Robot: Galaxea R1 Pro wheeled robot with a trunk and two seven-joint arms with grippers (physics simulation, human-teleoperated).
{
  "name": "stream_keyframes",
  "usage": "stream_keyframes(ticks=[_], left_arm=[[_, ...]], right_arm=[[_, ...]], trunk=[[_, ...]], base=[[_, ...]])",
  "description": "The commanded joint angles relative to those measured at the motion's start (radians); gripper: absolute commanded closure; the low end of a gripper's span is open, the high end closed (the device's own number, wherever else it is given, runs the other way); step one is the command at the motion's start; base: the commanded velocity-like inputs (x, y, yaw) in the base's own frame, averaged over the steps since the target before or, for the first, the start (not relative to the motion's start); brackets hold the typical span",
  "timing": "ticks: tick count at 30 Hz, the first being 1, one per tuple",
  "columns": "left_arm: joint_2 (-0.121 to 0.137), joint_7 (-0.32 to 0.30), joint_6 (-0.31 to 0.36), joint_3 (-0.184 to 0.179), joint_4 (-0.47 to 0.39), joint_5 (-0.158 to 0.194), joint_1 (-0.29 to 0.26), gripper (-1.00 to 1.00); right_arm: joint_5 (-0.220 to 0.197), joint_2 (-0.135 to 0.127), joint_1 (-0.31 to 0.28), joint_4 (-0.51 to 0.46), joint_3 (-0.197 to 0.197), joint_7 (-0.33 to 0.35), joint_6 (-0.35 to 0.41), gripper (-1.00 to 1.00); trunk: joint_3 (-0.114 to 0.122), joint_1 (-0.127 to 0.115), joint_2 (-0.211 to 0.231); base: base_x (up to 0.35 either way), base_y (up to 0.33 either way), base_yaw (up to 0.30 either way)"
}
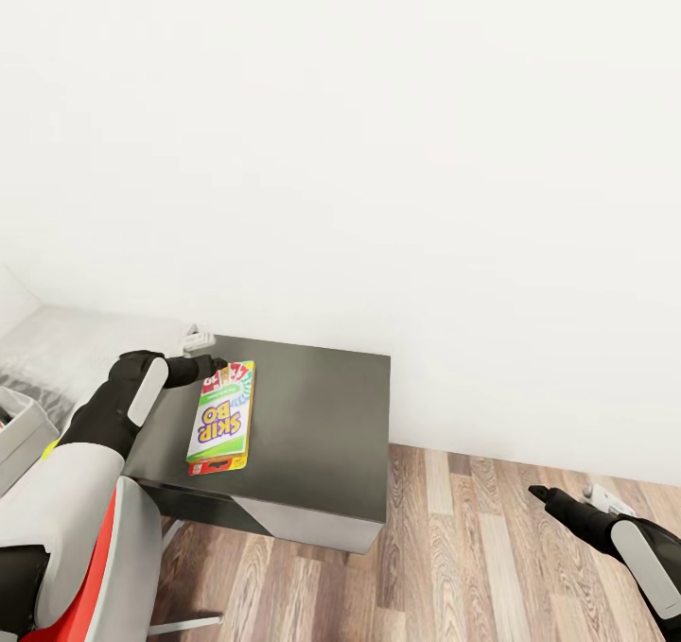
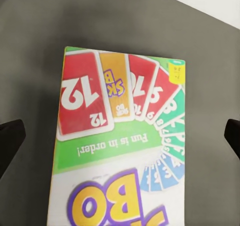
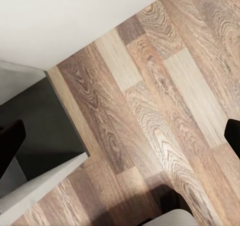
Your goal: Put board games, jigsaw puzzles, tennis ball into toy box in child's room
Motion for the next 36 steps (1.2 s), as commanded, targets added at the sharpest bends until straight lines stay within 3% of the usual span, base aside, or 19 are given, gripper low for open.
stream_keyframes(ticks=[1,15,22,36], left_arm=[[0.0,0.003,0.005,0.001,-0.001,0.007,-0.001,-1.0],[0.005,-0.003,0.01,0.01,0.031,0.014,-0.002,-1.0],[0.011,-0.143,0.012,0.013,0.08,0.012,-0.008,-1.0],[0.012,-0.175,0.005,0.013,0.082,0.008,-0.008,-1.0]], right_arm=[[-0.011,0.0,0.0,-0.001,0.0,-0.009,0.004,-1.0],[-0.011,0.0,0.0,0.001,0.0,-0.009,0.005,-1.0],[-0.011,0.0,0.0,0.001,0.0,-0.009,0.005,-1.0],[-0.011,0.0,0.0,0.003,0.001,-0.009,0.005,-1.0]], trunk=[[-0.002,0.001,-0.002],[-0.019,0.001,-0.002],[-0.031,0.001,-0.002],[-0.054,0.001,-0.002]], base=[[0.0,0.0,0.0],[0.0,0.0,0.0],[0.0,0.0,0.0],[0.0,0.0,0.0]])
